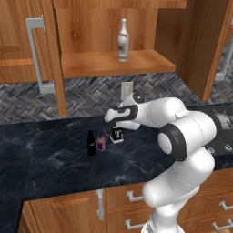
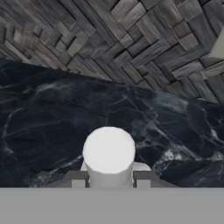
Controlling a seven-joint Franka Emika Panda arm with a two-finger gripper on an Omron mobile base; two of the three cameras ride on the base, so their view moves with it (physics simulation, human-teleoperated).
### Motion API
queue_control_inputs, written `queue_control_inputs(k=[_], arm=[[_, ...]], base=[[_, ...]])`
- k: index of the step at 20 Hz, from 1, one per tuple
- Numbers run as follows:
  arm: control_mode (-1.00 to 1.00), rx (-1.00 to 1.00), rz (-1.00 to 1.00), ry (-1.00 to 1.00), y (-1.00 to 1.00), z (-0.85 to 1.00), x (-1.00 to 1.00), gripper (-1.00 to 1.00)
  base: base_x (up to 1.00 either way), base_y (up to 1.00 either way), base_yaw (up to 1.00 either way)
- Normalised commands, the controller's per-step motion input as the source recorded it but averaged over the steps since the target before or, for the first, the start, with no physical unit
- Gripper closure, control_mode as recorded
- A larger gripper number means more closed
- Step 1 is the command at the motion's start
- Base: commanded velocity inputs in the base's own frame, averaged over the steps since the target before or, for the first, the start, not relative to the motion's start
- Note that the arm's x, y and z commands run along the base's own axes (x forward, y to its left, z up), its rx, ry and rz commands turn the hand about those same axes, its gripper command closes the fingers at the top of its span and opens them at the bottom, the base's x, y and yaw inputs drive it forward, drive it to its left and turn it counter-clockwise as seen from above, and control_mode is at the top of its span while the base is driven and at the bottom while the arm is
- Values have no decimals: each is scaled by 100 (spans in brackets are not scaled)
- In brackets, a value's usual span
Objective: Sort all alcoholic drinks to one cabinet, and non-alcoholic drinks to the other.
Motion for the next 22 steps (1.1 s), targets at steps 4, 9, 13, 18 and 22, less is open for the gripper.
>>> queue_control_inputs(k=[4, 9, 13, 18, 22], arm=[[-100, 0, 0, 0, 1, -1, 0, 100], [-100, 0, 0, 0, 0, -2, 0, 100], [-100, 0, 0, 0, 0, -4, 0, 100], [-100, 0, 0, -1, 0, 5, -5, 100], [-100, 0, -1, -2, 1, 29, -24, 100]], base=[[0, 0, 0], [0, 0, 0], [0, 0, 0], [0, 0, 0], [0, 0, 0]])
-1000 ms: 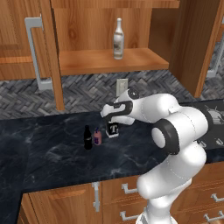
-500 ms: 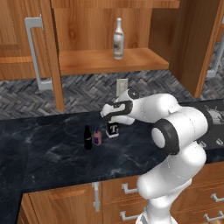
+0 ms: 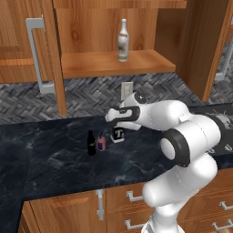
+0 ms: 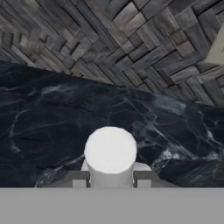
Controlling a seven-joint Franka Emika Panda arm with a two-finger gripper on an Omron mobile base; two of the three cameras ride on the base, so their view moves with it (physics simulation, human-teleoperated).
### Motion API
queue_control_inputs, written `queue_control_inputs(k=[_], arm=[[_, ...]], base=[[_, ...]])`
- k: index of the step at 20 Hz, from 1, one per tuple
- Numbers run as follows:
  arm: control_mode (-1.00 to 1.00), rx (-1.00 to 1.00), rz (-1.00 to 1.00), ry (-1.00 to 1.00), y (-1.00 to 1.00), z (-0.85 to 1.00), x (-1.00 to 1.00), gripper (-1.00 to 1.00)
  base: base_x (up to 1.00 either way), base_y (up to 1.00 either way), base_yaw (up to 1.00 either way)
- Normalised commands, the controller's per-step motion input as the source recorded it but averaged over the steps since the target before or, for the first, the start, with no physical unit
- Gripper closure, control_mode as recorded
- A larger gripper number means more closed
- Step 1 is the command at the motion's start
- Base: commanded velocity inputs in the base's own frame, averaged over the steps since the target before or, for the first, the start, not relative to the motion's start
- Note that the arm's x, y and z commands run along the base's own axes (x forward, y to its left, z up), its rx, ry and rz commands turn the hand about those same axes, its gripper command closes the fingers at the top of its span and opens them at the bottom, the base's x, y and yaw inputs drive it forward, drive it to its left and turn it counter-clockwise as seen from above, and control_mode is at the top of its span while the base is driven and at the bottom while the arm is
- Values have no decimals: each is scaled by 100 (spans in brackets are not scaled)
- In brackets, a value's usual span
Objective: Sort all alcoholic drinks to one cabinet, and non-alcoholic drinks to the other.
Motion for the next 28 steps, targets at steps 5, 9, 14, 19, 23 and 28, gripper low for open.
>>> queue_control_inputs(k=[5, 9, 14, 19, 23, 28], arm=[[-100, 0, -2, -1, 0, 43, -21, 100], [-100, 0, -3, 0, 0, 57, -14, 100], [-100, 0, -3, 0, 0, 57, -24, 100], [-100, 0, -2, 0, 0, 46, -36, 100], [-100, 1, -3, 0, 1, 49, -44, 100], [-100, 2, -3, 0, 1, 53, -42, 100]], base=[[0, 0, 0], [0, 0, 0], [0, 0, 0], [0, 0, 0], [0, 0, 0], [0, 0, 0]])
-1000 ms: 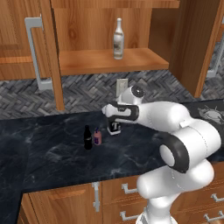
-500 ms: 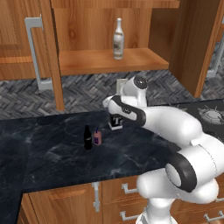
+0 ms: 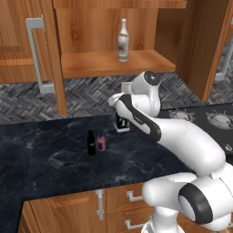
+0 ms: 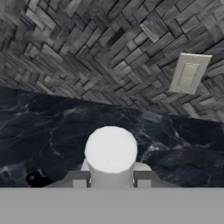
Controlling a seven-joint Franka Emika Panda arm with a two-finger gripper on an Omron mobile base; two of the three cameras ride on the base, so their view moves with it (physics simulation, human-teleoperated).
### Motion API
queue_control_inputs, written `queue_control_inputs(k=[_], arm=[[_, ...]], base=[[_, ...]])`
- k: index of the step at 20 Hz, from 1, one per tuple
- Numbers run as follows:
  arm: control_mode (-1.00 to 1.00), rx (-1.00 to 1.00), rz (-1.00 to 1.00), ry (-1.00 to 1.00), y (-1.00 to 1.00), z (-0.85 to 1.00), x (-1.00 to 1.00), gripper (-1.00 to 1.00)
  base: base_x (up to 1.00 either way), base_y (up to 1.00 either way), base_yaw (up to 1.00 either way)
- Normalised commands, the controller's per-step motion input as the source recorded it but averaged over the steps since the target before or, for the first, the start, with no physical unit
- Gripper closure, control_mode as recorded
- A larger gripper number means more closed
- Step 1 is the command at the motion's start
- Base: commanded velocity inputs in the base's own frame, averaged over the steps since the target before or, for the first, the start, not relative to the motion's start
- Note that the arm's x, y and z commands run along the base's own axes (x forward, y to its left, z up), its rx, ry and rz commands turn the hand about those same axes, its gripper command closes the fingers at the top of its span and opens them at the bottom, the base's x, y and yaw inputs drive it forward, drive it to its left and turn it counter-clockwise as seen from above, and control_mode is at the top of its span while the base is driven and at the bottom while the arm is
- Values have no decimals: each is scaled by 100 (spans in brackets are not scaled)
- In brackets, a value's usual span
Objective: Sort all alcoholic drinks to one cabinet, and non-alcoholic drinks to the other.
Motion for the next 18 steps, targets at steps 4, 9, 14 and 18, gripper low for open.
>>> queue_control_inputs(k=[4, 9, 14, 18], arm=[[-100, 0, -2, 0, 6, 45, -30, 100], [-100, 0, -3, 0, 6, 47, -26, 100], [-100, 0, -3, -4, 0, 50, -36, 100], [-100, 0, -3, -5, 0, 51, -42, 100]], base=[[0, 0, 0], [0, 0, 0], [0, 0, 0], [0, 0, 0]])
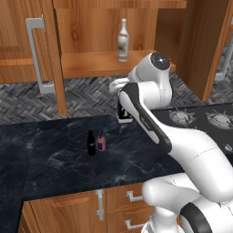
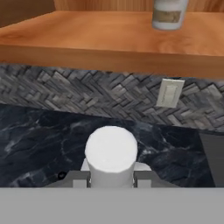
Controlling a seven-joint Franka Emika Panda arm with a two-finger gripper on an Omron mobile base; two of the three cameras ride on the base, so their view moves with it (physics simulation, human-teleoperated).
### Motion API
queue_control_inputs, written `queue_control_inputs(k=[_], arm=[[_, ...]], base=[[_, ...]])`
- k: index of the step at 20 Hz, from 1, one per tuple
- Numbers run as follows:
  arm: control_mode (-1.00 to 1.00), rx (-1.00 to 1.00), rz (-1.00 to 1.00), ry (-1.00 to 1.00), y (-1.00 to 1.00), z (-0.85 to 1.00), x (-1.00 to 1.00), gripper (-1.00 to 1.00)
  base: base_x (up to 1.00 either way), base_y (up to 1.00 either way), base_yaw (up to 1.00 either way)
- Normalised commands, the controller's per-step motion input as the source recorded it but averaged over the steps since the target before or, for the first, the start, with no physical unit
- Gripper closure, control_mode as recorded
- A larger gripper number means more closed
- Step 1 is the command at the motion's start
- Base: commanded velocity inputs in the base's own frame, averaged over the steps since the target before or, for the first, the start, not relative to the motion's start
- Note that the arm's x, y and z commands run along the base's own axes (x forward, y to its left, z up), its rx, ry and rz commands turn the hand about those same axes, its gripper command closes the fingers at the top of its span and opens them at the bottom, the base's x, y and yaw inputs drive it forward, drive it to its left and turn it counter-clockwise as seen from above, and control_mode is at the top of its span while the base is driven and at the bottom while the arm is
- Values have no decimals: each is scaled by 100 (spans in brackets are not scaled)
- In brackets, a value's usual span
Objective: Sort all alcoholic drinks to one cabinet, and non-alcoholic drinks to the other.
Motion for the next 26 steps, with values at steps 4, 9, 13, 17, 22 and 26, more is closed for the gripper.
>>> queue_control_inputs(k=[4, 9, 13, 17, 22, 26], arm=[[-100, 0, -3, -8, 2, 58, -41, 100], [-100, 0, -3, -11, 3, 57, -43, 100], [-100, 0, -3, -12, 5, 51, -38, 100], [-100, 0, -3, -12, 6, 53, -38, 100], [-100, 0, -4, -11, 5, 49, -23, 100], [-100, 0, -1, -11, 1, 35, 0, 100]], base=[[0, 0, 0], [0, 0, 0], [0, 0, 0], [0, 0, 0], [0, 0, 0], [0, 0, 0]])
